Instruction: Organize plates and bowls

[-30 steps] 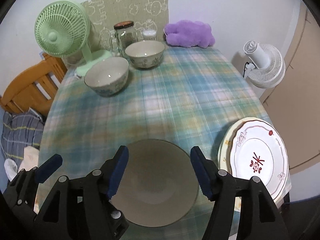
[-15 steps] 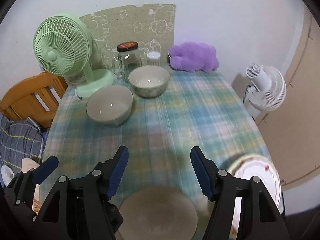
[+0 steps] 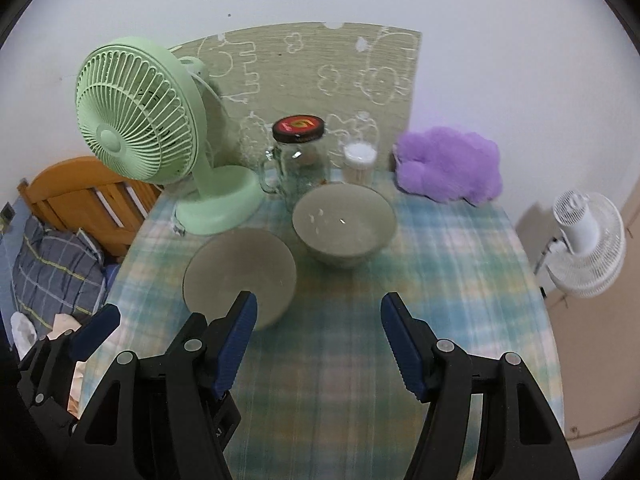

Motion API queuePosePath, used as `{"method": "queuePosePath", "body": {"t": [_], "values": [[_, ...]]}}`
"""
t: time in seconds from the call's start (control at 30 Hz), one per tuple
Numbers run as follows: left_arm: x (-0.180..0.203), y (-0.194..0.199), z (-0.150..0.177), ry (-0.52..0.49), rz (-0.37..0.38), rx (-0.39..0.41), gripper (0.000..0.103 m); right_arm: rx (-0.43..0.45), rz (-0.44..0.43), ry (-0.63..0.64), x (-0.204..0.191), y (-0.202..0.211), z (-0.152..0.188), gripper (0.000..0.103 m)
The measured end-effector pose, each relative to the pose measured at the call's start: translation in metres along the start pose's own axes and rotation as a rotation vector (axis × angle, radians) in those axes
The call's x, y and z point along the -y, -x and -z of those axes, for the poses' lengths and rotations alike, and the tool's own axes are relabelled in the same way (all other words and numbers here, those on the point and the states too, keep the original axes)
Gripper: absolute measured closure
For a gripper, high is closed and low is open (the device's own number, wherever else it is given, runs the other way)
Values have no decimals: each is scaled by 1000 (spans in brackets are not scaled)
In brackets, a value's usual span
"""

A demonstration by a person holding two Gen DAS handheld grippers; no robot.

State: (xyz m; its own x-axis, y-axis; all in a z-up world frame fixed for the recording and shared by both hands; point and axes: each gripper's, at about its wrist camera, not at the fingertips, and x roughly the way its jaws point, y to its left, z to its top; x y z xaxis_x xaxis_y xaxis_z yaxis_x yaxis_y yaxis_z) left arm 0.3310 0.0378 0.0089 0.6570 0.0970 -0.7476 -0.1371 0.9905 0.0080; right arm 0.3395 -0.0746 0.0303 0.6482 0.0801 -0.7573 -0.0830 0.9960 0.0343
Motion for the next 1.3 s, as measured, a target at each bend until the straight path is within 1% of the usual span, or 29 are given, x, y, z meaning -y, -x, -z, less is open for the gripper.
{"method": "queuePosePath", "body": {"t": [0.1, 0.2, 0.33, 0.5, 0.53, 0.6, 0.67, 0.73, 0.8, 0.87, 0.93, 1.0, 1.1, 1.3], "values": [[0, -14, -9, 11, -23, 2, 33, 2, -23, 0, -3, -17, -11, 35], [-2, -31, -18, 36, -42, -15, 35, -5, -44, -11, -4, -36, -21, 35], [-2, -52, -25, 37, -58, -15, 36, -20, -62, -19, -6, -62, -31, 35], [-6, -84, -23, 48, -41, -56, 41, -59, -77, -13, -12, -96, -33, 37], [-7, -89, -22, 52, -42, -67, 41, -65, -82, -14, -12, -100, -32, 40], [-7, -96, -20, 53, -55, -78, 49, -88, -91, -17, -14, -113, -31, 46], [-7, -105, -19, 53, -56, -93, 51, -106, -96, -17, -15, -120, -29, 52], [-7, -113, -17, 59, -53, -108, 57, -121, -108, -17, -16, -129, -27, 56], [-6, -119, -17, 55, -48, -115, 64, -134, -113, -10, -16, -136, -27, 63], [-5, -124, -17, 59, -47, -122, 69, -145, -124, -15, -14, -143, -27, 72], [-5, -126, -18, 63, -60, -122, 71, -145, -125, -12, -14, -147, -27, 78], [-5, -127, -19, 55, -79, -116, 77, -143, -130, -7, -14, -149, -28, 85], [-6, -127, -20, 42, -95, -112, 82, -132, -124, 7, -16, -149, -28, 85], [-9, -127, -19, 44, -98, -120, 84, -133, -115, 28, -19, -147, -28, 87]]}}
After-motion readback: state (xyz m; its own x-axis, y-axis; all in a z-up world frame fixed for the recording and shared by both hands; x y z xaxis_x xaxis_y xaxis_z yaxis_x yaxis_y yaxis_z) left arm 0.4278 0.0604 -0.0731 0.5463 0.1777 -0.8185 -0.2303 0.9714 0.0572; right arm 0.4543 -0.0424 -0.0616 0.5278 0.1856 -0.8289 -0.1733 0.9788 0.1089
